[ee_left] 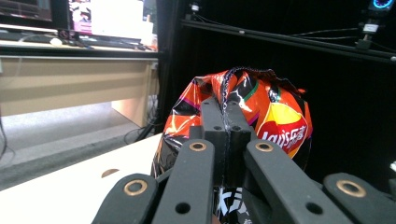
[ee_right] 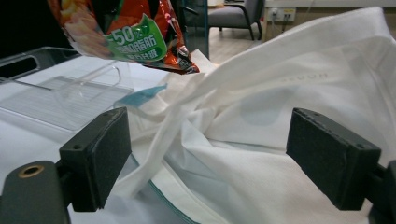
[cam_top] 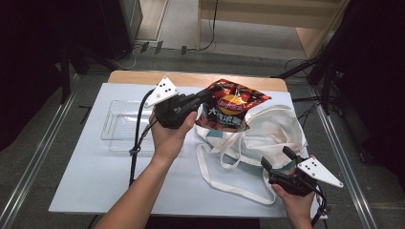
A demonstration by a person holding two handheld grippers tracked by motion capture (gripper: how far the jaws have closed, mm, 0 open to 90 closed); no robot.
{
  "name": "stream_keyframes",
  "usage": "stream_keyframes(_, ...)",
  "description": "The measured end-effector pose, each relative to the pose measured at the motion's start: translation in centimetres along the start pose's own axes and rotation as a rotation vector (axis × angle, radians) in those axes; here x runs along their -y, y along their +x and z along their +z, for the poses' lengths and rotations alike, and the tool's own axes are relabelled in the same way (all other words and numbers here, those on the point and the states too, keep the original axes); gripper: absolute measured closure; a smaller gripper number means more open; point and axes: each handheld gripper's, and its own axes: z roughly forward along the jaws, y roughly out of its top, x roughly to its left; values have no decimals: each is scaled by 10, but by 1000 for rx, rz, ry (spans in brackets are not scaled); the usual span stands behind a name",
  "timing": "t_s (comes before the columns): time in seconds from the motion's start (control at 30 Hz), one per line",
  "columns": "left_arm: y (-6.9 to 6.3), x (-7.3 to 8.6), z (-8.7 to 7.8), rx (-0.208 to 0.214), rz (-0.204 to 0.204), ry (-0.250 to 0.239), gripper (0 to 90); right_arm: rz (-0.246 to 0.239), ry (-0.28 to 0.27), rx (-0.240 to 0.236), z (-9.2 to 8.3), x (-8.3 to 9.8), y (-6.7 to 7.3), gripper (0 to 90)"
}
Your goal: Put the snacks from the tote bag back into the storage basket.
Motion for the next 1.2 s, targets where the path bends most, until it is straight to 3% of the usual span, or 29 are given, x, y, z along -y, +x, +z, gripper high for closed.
stream_keyframes(0.23, 5, -3, -5, -24, 11, 1, 900, -24, -2, -44, -1, -1, 3, 52)
stream_keyframes(0.47, 6, -8, -9, -31, 22, -10, 900, -44, 17, -74, -6, 1, 4, 31)
stream_keyframes(1.2, 24, -14, -37, -86, 20, -27, 900, -50, 42, -94, -5, 5, 10, 29)
